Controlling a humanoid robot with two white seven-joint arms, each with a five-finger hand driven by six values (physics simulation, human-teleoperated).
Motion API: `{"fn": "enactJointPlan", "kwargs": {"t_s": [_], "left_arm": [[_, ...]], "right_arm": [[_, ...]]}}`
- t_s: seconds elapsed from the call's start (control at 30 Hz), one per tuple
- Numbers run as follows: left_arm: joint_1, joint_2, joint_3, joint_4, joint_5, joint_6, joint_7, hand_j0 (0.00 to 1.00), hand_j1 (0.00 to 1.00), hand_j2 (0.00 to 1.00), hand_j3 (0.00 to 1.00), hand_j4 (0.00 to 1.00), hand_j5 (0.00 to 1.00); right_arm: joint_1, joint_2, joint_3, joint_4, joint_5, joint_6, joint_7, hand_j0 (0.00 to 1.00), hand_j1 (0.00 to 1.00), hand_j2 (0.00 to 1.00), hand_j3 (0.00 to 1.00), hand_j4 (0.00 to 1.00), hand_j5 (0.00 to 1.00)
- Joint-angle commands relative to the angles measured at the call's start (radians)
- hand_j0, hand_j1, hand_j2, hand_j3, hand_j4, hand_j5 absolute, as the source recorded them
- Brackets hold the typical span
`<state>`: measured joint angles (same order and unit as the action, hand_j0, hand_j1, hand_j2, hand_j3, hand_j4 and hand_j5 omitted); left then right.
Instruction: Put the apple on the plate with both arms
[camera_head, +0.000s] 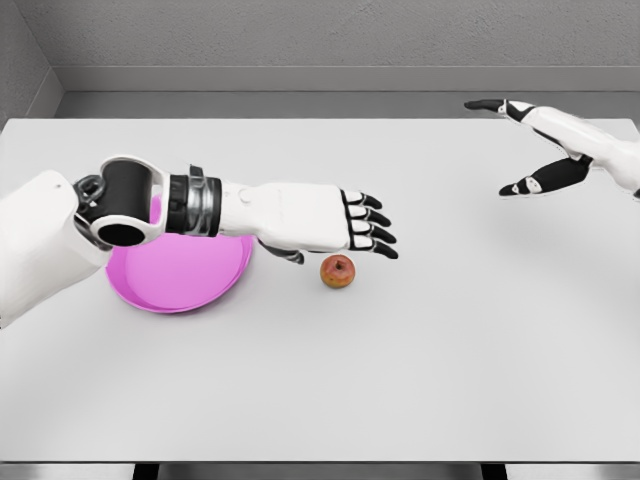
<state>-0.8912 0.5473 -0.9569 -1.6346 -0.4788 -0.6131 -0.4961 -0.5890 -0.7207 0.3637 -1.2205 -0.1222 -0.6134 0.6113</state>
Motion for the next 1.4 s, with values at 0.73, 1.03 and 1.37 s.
{"fn": "enactJointPlan", "kwargs": {"t_s": [0.73,1.03,1.37], "left_arm": [[0.0,-0.049,-0.091,0.098,-0.098,0.002,0.001,0.94,0.94,0.94,0.94,0.94,0.94],[-0.005,-0.092,-0.091,0.183,-0.129,0.002,0.002,0.94,0.94,0.94,0.94,0.94,0.94],[-0.005,-0.11,-0.105,0.205,-0.149,0.002,0.002,0.94,0.94,0.94,0.94,0.94,0.94]], "right_arm": [[0.0,0.009,0.024,-0.034,-0.005,0.002,0.0,1.0,1.0,1.0,1.0,1.0,1.0],[0.002,0.004,0.029,-0.034,-0.005,0.002,0.0,1.0,1.0,1.0,1.0,1.0,1.0],[0.005,0.004,0.031,-0.033,-0.005,0.002,0.0,1.0,1.0,1.0,1.0,1.0,1.0]]}}
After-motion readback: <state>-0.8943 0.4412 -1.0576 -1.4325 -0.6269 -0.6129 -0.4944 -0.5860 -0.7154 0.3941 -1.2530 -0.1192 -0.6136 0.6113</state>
